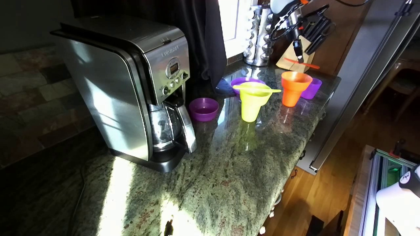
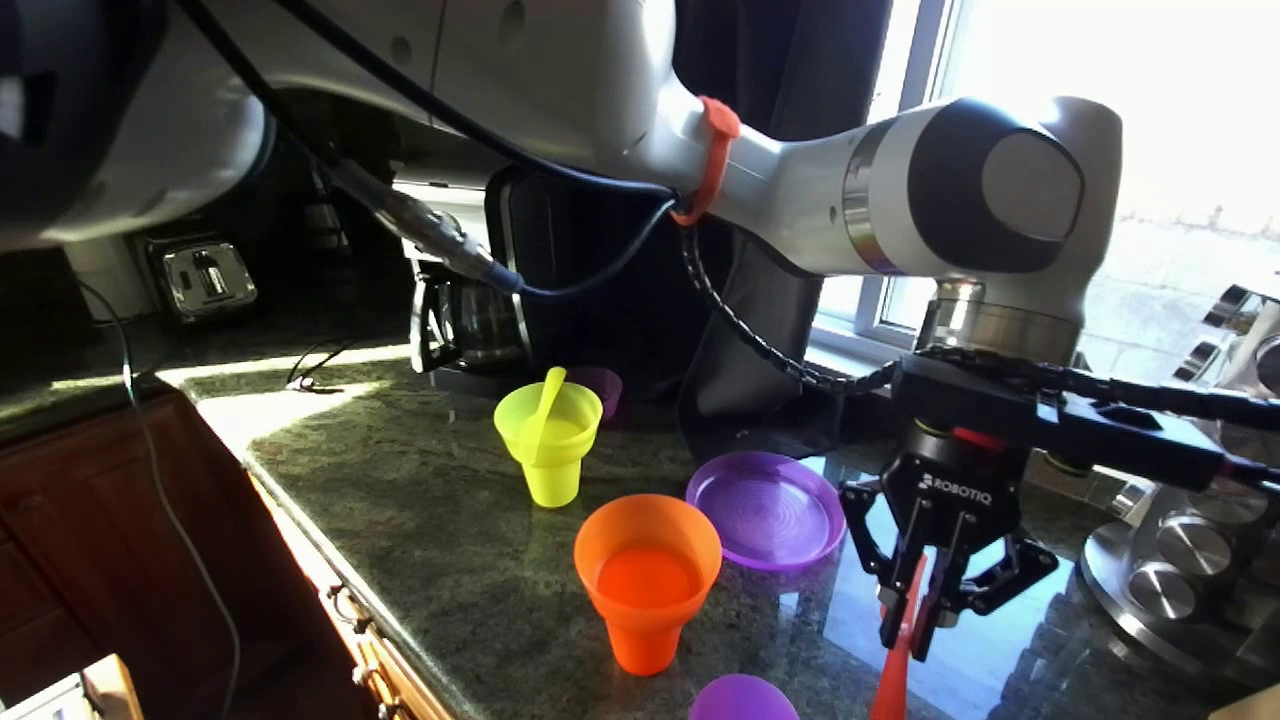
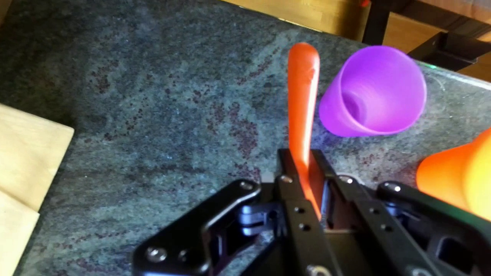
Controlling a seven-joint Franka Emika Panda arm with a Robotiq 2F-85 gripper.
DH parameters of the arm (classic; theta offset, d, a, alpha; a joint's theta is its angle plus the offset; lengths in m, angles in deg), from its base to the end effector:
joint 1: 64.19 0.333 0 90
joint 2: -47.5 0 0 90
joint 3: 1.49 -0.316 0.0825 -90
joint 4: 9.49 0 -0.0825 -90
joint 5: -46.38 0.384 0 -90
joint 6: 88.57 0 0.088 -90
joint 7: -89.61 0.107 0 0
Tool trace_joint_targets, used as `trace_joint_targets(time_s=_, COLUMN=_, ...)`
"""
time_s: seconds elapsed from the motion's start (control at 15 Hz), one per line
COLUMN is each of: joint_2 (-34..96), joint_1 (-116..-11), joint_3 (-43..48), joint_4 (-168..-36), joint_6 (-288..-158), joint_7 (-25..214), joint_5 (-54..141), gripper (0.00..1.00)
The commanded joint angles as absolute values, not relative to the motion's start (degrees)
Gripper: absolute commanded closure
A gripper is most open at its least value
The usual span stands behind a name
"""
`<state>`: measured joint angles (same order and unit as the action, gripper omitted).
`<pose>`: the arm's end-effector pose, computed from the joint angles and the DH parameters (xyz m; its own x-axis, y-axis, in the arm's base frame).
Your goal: Pick up the orange bowl and place it on top of the orange cup, pick up the orange knife and place it on top of the orange bowl
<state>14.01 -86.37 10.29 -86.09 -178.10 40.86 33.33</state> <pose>0.5640 -0.3760 0.3772 0.8396 0.2804 -0.4653 0.2947 -0.9546 -0.0434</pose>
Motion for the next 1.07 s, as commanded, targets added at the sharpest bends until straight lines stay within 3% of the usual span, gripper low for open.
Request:
trace_joint_targets(time_s=0.0, joint_2=21.7, joint_1=-84.8, joint_3=8.8, joint_4=-96.0, joint_6=-178.7, joint_7=38.1, joint_5=31.1, gripper=0.96)
trace_joint_targets(time_s=0.47, joint_2=30.7, joint_1=-81.9, joint_3=8.2, joint_4=-106.7, joint_6=-179.1, joint_7=36.6, joint_5=29.9, gripper=0.96)
trace_joint_targets(time_s=0.53, joint_2=25.9, joint_1=-82.5, joint_3=8.5, joint_4=-100.4, joint_6=-177.9, joint_7=37.5, joint_5=31.6, gripper=0.85)
trace_joint_targets(time_s=0.8, joint_2=28.8, joint_1=-81.8, joint_3=8.6, joint_4=-103.8, joint_6=-177.9, joint_7=37.4, joint_5=31.4, gripper=0.85)
trace_joint_targets(time_s=0.87, joint_2=29.0, joint_1=-81.8, joint_3=8.6, joint_4=-104.0, joint_6=-177.9, joint_7=37.4, joint_5=31.4, gripper=0.96)
trace_joint_targets(time_s=1.0, joint_2=30.9, joint_1=-81.2, joint_3=8.4, joint_4=-106.7, joint_6=-179.9, joint_7=37.9, joint_5=30.3, gripper=0.96)
